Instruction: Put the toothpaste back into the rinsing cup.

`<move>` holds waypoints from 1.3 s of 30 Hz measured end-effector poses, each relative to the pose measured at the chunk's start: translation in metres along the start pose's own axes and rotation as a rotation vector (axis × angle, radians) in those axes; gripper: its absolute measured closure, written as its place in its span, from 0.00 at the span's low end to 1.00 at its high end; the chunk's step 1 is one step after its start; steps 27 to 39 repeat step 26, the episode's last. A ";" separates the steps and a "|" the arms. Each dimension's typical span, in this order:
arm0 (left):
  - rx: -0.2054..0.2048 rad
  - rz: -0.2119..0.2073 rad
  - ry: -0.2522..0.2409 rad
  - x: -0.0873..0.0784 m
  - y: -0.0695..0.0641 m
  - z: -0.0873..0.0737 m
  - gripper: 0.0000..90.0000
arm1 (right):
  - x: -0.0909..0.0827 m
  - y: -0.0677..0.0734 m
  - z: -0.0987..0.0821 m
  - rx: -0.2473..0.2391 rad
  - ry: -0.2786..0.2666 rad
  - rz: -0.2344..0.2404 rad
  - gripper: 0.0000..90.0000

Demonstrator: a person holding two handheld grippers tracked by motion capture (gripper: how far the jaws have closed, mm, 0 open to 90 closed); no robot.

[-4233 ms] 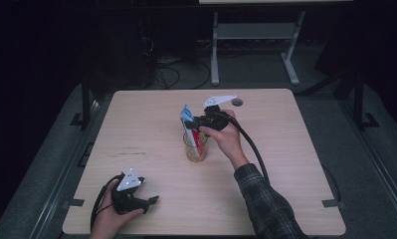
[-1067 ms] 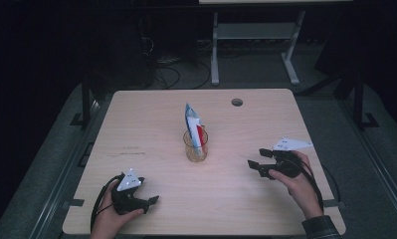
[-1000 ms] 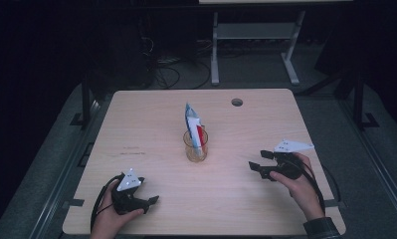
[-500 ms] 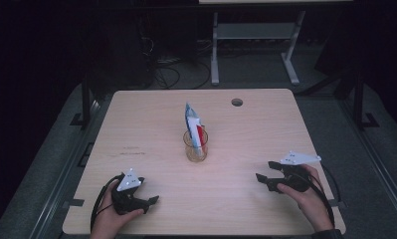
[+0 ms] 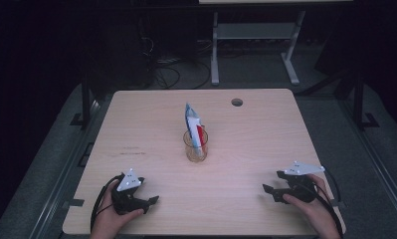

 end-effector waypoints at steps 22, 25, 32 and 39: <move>0.001 0.000 0.000 0.000 0.000 0.000 0.15 | 0.005 -0.005 -0.022 -0.023 0.013 -0.058 0.21; 0.000 0.000 -0.001 0.000 0.000 0.000 0.15 | 0.005 -0.005 -0.022 -0.022 0.013 -0.060 0.21; 0.000 0.000 -0.001 0.000 0.000 0.000 0.15 | 0.005 -0.005 -0.022 -0.022 0.013 -0.060 0.21; 0.000 0.000 -0.001 0.000 0.000 0.000 0.15 | 0.005 -0.005 -0.022 -0.022 0.013 -0.060 0.21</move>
Point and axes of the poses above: each handheld gripper's, and its own axes: x roughly forward along the jaws, z roughly out of its top, y roughly to its left, the point moved 9 cm from there along x, roughly forward along the jaws, and after that the axes turned 5 degrees about y, right-handed, at the moved point
